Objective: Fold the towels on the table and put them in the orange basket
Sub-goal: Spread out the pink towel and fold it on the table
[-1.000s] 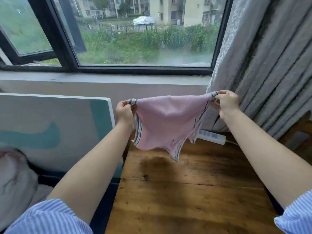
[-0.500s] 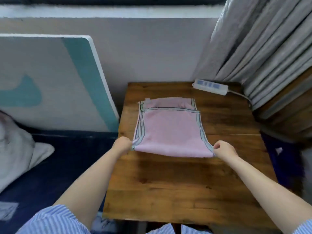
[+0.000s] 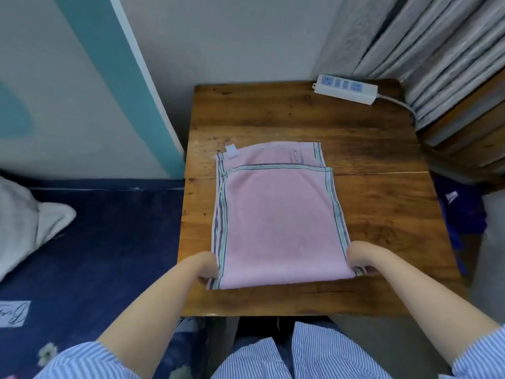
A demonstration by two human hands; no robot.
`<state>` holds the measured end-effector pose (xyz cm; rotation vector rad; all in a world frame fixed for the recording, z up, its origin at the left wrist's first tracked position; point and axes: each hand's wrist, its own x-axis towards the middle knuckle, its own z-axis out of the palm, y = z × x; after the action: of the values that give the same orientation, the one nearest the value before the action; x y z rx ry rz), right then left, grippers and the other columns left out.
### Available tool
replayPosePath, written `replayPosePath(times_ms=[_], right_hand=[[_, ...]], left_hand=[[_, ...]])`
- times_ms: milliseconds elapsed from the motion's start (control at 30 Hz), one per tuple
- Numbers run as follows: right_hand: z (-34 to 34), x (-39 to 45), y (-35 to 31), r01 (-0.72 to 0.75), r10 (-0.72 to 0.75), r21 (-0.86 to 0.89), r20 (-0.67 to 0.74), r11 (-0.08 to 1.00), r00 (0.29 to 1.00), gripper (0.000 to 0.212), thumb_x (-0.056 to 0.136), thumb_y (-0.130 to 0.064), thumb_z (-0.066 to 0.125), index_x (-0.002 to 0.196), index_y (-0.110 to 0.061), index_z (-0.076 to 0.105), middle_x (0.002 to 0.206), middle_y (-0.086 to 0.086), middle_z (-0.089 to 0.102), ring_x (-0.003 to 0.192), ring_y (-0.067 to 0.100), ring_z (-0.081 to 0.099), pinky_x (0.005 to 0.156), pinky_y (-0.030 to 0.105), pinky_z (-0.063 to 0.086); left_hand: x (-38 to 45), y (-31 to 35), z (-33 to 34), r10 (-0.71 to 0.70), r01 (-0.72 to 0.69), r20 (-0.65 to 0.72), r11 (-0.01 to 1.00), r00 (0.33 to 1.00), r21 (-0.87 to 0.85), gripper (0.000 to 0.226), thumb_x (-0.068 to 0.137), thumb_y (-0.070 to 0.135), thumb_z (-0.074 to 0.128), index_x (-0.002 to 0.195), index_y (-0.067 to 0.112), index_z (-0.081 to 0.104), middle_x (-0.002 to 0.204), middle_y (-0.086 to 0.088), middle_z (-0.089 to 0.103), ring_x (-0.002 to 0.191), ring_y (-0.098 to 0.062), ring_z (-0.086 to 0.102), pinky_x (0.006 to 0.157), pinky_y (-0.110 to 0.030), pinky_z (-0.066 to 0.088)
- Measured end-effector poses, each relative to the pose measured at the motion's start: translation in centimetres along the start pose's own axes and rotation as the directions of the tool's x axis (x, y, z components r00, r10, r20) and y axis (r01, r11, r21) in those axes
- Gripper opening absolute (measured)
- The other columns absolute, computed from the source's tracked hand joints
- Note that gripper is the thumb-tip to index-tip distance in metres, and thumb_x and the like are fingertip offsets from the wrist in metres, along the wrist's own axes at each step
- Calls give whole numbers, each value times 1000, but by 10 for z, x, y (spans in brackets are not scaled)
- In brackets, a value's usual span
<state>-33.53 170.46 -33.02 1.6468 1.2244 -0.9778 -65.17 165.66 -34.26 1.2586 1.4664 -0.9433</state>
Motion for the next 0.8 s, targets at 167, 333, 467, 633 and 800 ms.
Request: replayPosePath(times_ms=[167,333,467,633,800], right_hand=[[-22,4,-3,49,-49,-8,5,999,999,39,92,-17,43,129,-5,41,125,15,50,85,27,60,73,31,54],[-72,23,-21,285,-245,58,-365,957,898,24,92,-18,43,100,-7,62,102,12,64,90,23,60,70,26,46],[-102,39,-42,351,-286,21,-536,936,794,29,91,-12,43,117,-10,58,118,10,60,103,23,58,84,28,49],[-113,62,-53,359,-295,-36,-647,933,703,38,89,-9,46,127,-12,49,133,7,47,123,23,41,95,33,44],[-122,78,-50,316,-294,-83,-640,945,710,31,89,-11,45,119,-15,53,119,6,57,111,23,48,91,33,43]], left_hand=[[-2,4,-7,-2,5,56,999,998,-51,39,96,21,44,126,-3,47,114,-15,61,93,-26,61,72,-28,49],[12,9,-56,-37,-47,-343,971,939,-233,29,93,20,41,110,3,56,97,-10,56,84,-22,51,62,-25,37],[27,23,-96,-44,-100,-479,957,877,-271,23,92,18,40,105,9,57,108,-11,59,92,-24,54,72,-28,42],[43,39,-123,-142,-43,-599,958,788,-283,25,90,9,39,108,10,56,113,-12,60,100,-28,57,78,-32,48],[66,48,-140,-77,-157,-609,934,789,-321,46,88,4,40,133,16,43,134,-10,50,122,-28,47,94,-37,44]])
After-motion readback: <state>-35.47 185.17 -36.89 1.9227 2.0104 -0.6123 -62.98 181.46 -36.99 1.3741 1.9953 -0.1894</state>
